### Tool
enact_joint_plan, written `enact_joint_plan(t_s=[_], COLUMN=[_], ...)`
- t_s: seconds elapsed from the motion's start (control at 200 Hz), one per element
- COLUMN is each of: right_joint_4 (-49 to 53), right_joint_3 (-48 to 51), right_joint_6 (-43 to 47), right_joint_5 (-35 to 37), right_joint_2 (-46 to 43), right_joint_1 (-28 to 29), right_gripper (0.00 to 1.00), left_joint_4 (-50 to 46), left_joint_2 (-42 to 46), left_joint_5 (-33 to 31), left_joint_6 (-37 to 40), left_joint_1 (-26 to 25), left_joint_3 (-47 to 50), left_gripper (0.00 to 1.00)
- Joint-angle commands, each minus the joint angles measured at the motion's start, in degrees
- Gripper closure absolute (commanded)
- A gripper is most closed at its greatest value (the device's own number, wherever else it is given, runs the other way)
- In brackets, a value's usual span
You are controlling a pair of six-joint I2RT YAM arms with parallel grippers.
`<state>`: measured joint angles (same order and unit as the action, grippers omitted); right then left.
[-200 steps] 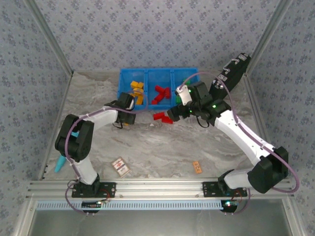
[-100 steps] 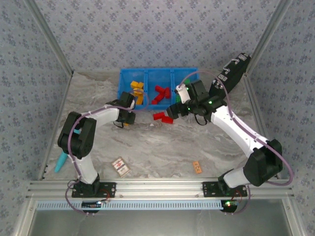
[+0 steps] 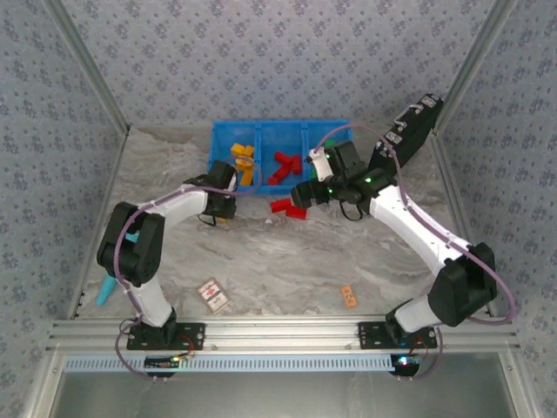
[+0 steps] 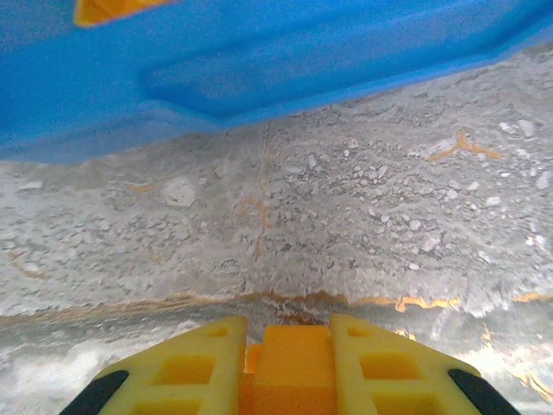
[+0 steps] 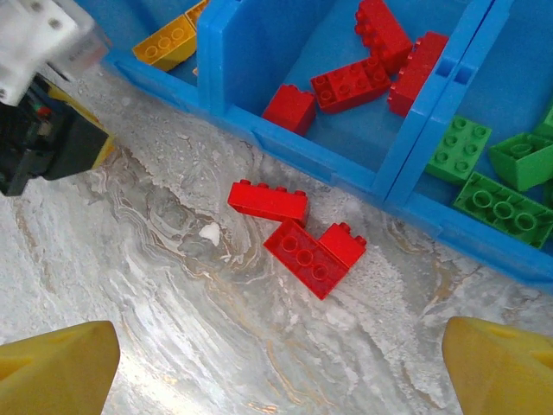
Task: Sort the legos into containers by color
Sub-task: Pick up the lego from the center of the table, then place the lego in the container.
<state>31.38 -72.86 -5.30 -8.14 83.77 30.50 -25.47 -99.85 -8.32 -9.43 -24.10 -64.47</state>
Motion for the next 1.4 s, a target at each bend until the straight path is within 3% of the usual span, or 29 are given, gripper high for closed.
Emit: enact_joint_plan(t_s=[0.0,0.19,0.435,0.775,0.96,1.01,1.13,1.26,1.3,1.395], right_joint_4=[-2.35,-3.39,-0.41,10.1,12.64,12.53,11.79,11.81,11.87,11.56], right_joint_3=[1.67,-0.36,-9.66,-25.97,-29.37,-29.43,-29.66,-30.84,-31.21,-31.95], right_joint_6=[-6.68,-12.66,-15.62,-16.33,-17.29,-17.71,-18.08,-17.94,-17.99,-17.73], right_joint_5=[-1.21,0.17,5.74,15.06,14.56,14.49,14.38,14.48,14.54,14.82], right_joint_2=[2.61,10.06,22.93,37.03,40.62,40.94,41.6,42.74,43.22,44.22], right_joint_1=[1.63,5.83,9.43,10.45,9.6,9.32,8.79,8.61,8.64,8.66], right_gripper=[0.02,0.06,0.08,0.06,0.06,0.06,0.06,0.06,0.07,0.09], left_joint_4=[-1.59,0.47,6.3,7.89,8.29,8.17,8.94,8.19,8.18,8.08], left_joint_2=[4.27,5.43,-1.13,-11.43,-13.98,-14.54,-14.73,-14.28,-13.57,-10.97], left_joint_5=[0.82,1.4,3.92,8.5,9.64,10.73,11.69,12.61,12.84,13.13], left_joint_6=[1.21,2.27,2.01,2.58,2.53,2.6,3.1,3.03,3.16,3.47], left_joint_1=[0.79,2.91,6.88,9.32,9.42,9.33,8.98,8.72,8.63,8.23], left_joint_3=[-5.02,-11.47,-18.43,-27.01,-28.96,-29.67,-30.29,-31.4,-31.44,-31.28], left_gripper=[0.83,0.83,0.83,0.81,0.78,0.71,0.36,0.14,0.09,0.09])
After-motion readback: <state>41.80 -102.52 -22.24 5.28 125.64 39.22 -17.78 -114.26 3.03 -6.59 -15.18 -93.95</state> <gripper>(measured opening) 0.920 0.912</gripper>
